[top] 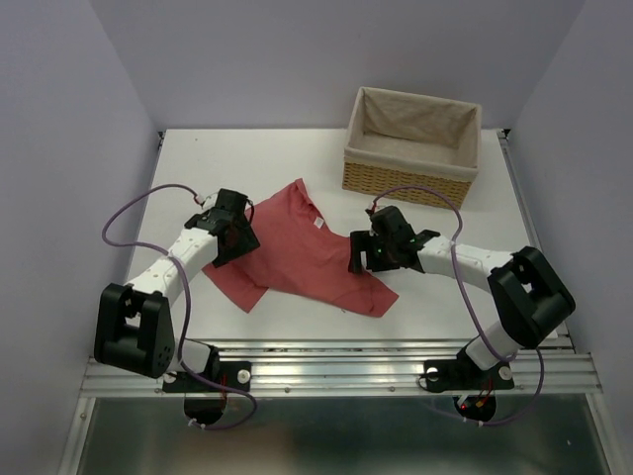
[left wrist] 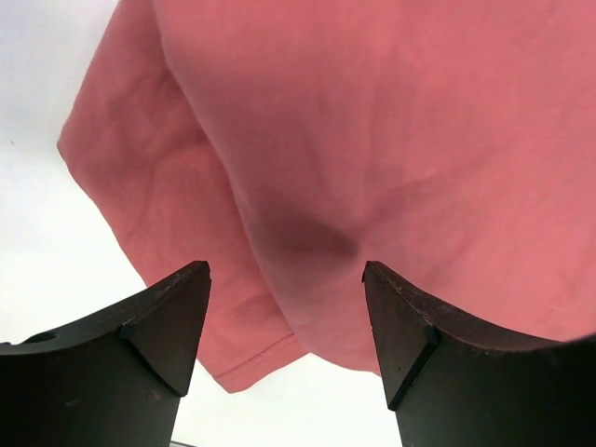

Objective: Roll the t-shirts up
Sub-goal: Flatten out the T-shirt at the center of the board.

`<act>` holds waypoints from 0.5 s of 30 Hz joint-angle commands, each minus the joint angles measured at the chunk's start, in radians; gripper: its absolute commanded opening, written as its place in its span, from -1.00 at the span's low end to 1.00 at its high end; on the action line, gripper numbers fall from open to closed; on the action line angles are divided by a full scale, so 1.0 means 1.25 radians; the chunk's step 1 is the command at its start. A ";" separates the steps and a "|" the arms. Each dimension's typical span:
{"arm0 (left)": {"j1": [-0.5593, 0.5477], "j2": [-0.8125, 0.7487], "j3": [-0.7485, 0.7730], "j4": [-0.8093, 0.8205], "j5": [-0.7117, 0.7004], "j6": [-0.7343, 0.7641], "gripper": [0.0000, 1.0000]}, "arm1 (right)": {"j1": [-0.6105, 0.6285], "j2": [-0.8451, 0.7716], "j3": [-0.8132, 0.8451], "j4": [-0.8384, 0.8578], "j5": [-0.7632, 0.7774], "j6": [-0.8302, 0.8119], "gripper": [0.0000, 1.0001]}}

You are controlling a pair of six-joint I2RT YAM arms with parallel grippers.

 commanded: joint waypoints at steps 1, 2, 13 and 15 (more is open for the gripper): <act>0.012 -0.002 -0.067 0.043 0.005 -0.059 0.56 | 0.007 0.005 0.013 0.038 -0.042 -0.027 0.54; 0.014 0.010 -0.076 0.065 0.014 -0.065 0.55 | 0.007 0.012 0.017 0.041 -0.045 -0.030 0.41; 0.031 0.063 -0.100 0.210 0.049 -0.053 -1.00 | 0.007 0.075 0.076 0.085 -0.096 -0.017 -0.72; 0.033 0.055 -0.068 0.174 0.029 -0.038 -1.00 | 0.007 0.061 0.087 0.079 -0.093 -0.010 -0.99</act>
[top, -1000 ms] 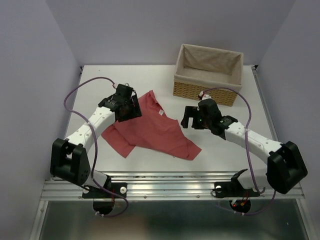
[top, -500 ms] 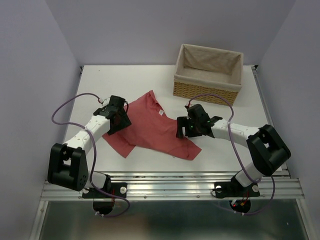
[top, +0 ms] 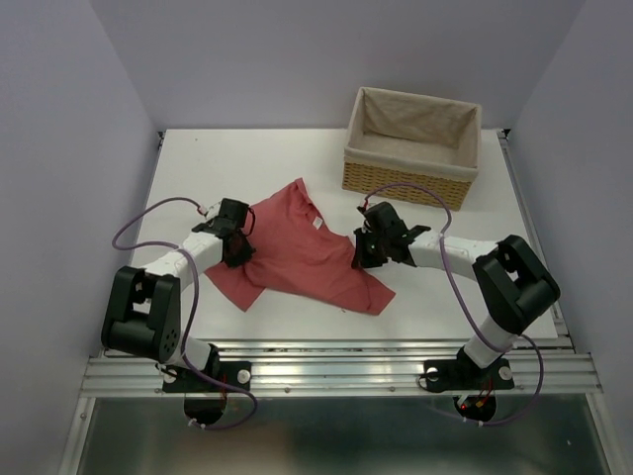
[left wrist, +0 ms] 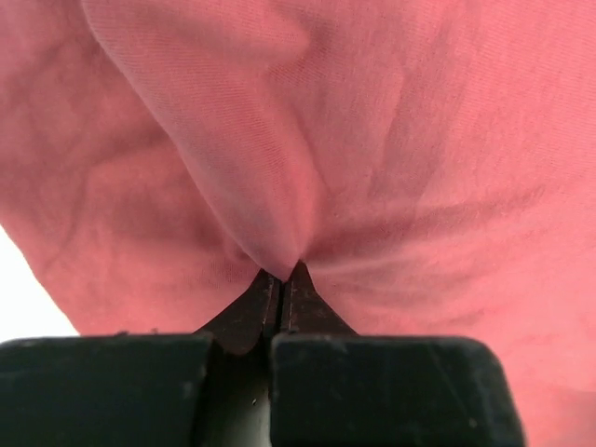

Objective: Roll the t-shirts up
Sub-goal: Flatten out the T-shirt at the center of the board.

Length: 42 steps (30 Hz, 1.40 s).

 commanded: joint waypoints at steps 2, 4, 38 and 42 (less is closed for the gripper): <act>0.009 -0.026 0.100 -0.029 -0.042 0.056 -1.00 | 0.006 -0.053 0.053 0.030 -0.017 0.004 -0.99; 0.009 -0.060 0.165 -0.072 -0.070 0.093 -1.00 | 0.006 -0.103 0.058 0.030 -0.013 0.004 -0.99; 0.007 0.157 0.654 -0.133 0.100 0.329 0.82 | -0.156 -0.269 0.223 -0.175 0.283 0.017 -0.61; 0.007 0.094 0.604 -0.121 0.063 0.325 0.81 | -0.157 -0.245 0.226 -0.210 0.335 0.023 0.28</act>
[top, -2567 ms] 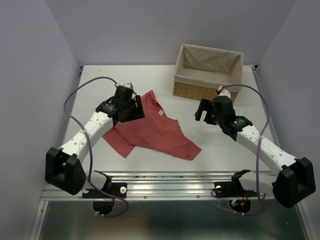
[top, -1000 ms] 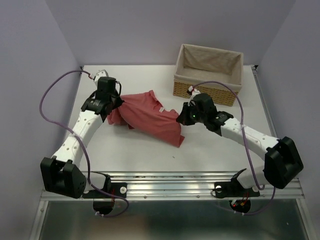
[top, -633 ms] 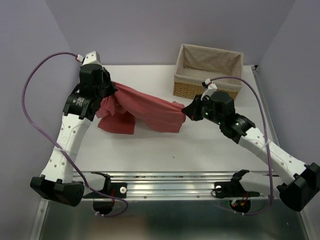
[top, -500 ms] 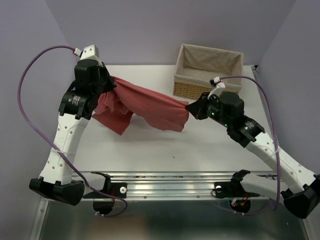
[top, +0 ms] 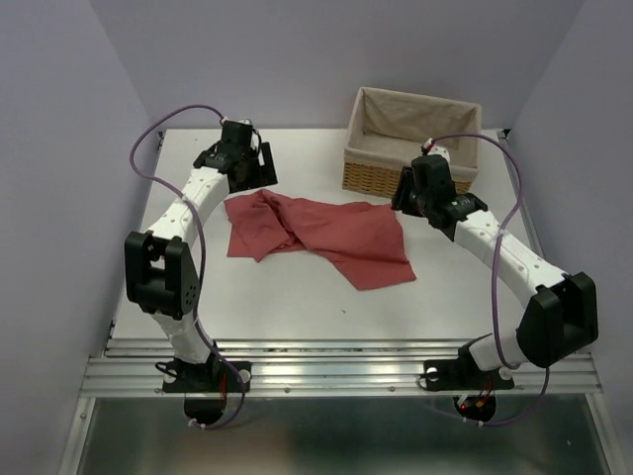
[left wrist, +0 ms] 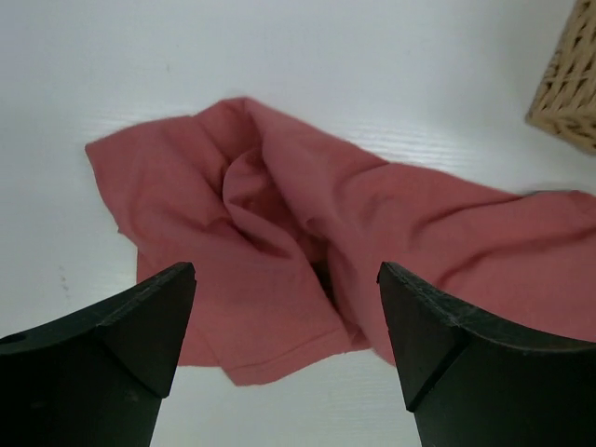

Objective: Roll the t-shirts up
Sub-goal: Flatten out the T-shirt at the center of the board.

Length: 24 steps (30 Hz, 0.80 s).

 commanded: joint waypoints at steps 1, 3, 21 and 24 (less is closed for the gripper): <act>0.000 -0.153 -0.040 0.014 -0.060 0.012 0.76 | -0.005 -0.043 0.014 -0.049 0.046 -0.006 0.39; 0.000 -0.212 -0.102 0.013 -0.082 0.011 0.62 | -0.005 -0.063 -0.015 -0.053 0.046 0.000 0.57; -0.023 -0.222 -0.538 0.282 0.060 -0.235 0.61 | -0.005 -0.149 -0.364 -0.013 -0.105 0.199 0.85; -0.045 -0.167 -0.500 0.290 0.044 -0.229 0.61 | -0.005 -0.128 -0.380 0.001 -0.111 0.213 0.85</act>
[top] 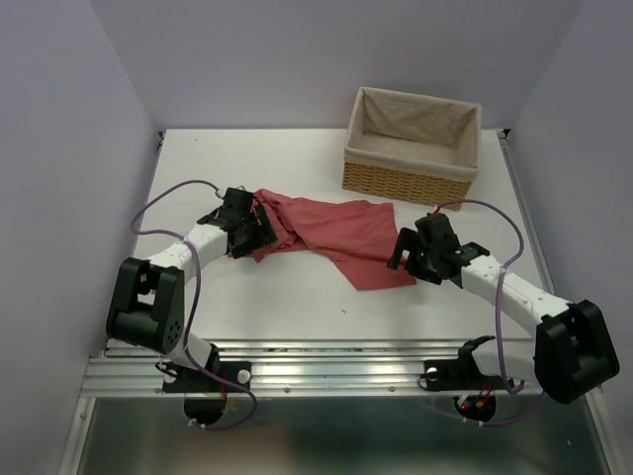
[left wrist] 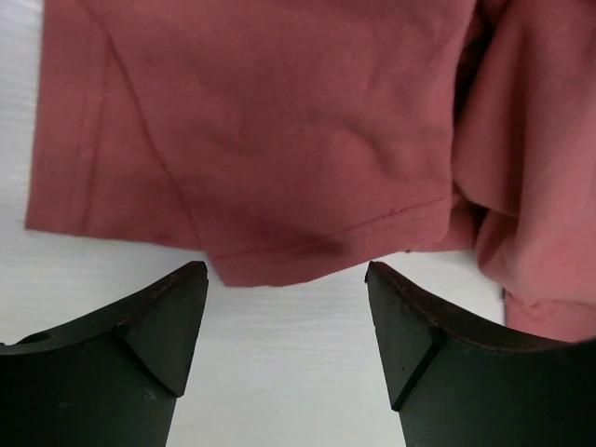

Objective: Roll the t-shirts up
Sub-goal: Flatten out the T-shirt at the center of the board.

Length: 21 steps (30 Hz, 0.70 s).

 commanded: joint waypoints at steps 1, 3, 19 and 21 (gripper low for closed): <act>-0.027 0.039 0.064 0.095 0.008 -0.026 0.61 | 0.001 0.020 -0.011 0.062 -0.027 0.050 0.86; -0.035 0.064 0.078 0.117 0.026 -0.036 0.59 | 0.001 0.032 -0.011 0.075 -0.032 0.050 0.85; -0.095 0.182 0.180 0.035 -0.079 -0.042 -0.44 | 0.001 0.106 -0.026 0.160 -0.038 0.062 0.68; -0.095 0.162 0.183 0.018 -0.088 -0.037 -0.86 | 0.001 0.129 -0.029 0.173 -0.037 0.062 0.53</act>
